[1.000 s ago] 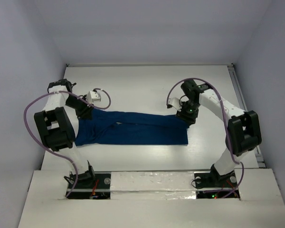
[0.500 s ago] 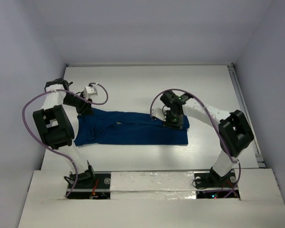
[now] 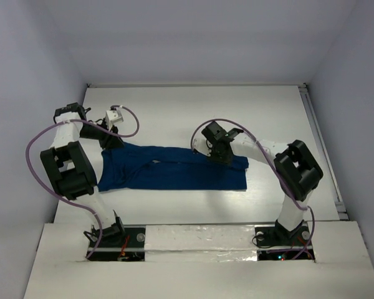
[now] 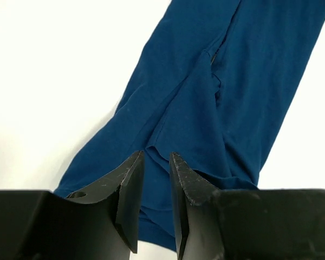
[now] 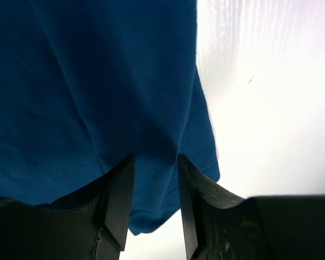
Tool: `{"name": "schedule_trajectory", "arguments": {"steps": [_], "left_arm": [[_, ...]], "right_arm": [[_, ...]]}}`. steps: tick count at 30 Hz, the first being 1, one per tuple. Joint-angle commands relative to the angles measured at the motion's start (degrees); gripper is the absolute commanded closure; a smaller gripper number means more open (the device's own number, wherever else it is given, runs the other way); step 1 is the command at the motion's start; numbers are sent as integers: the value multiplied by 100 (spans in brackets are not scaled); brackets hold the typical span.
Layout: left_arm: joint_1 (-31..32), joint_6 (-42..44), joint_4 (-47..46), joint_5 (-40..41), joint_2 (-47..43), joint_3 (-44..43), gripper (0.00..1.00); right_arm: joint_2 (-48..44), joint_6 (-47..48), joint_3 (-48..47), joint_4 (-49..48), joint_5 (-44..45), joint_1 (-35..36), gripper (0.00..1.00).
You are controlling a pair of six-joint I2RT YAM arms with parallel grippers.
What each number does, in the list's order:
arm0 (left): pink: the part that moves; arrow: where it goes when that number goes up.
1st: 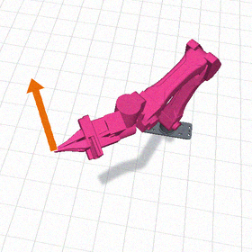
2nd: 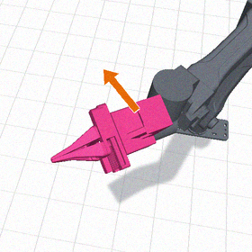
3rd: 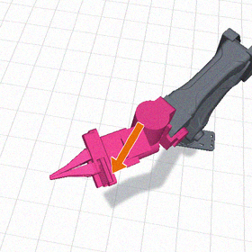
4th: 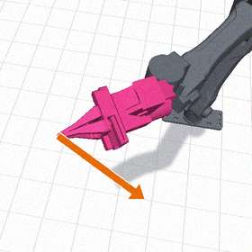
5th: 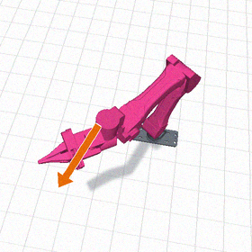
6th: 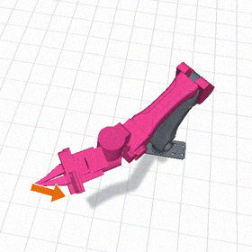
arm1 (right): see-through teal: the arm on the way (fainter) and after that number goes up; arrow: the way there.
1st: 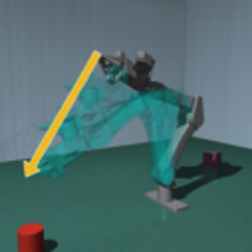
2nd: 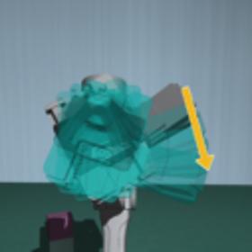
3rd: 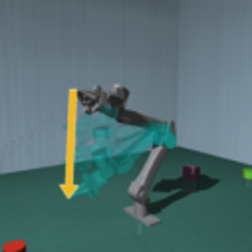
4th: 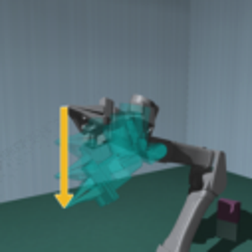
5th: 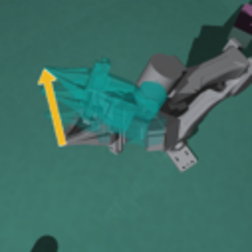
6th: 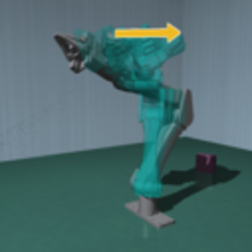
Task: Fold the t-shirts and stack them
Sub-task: Fold the other side of the tshirt into a rectangle
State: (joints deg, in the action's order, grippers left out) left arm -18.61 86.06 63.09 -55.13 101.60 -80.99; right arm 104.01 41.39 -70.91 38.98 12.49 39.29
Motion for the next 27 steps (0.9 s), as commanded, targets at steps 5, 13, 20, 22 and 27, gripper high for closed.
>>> {"name": "schedule_trajectory", "arguments": {"steps": [5,13,20,22,27], "left_arm": [[7,69,230,-357,-123,127,77],[138,60,230,-516,35,224,75],[253,25,230,-595,18,233,69],[253,25,230,-595,18,242,67],[253,51,230,-577,0,312,67]], "right_arm": [[-178,-166,-133,-93,-115,228,57],[-355,-368,-230,75,-467,466,57],[-74,-412,-273,-93,-423,527,57],[-12,-412,-274,-119,-405,527,57],[137,-412,-300,-145,-396,527,57]]}}
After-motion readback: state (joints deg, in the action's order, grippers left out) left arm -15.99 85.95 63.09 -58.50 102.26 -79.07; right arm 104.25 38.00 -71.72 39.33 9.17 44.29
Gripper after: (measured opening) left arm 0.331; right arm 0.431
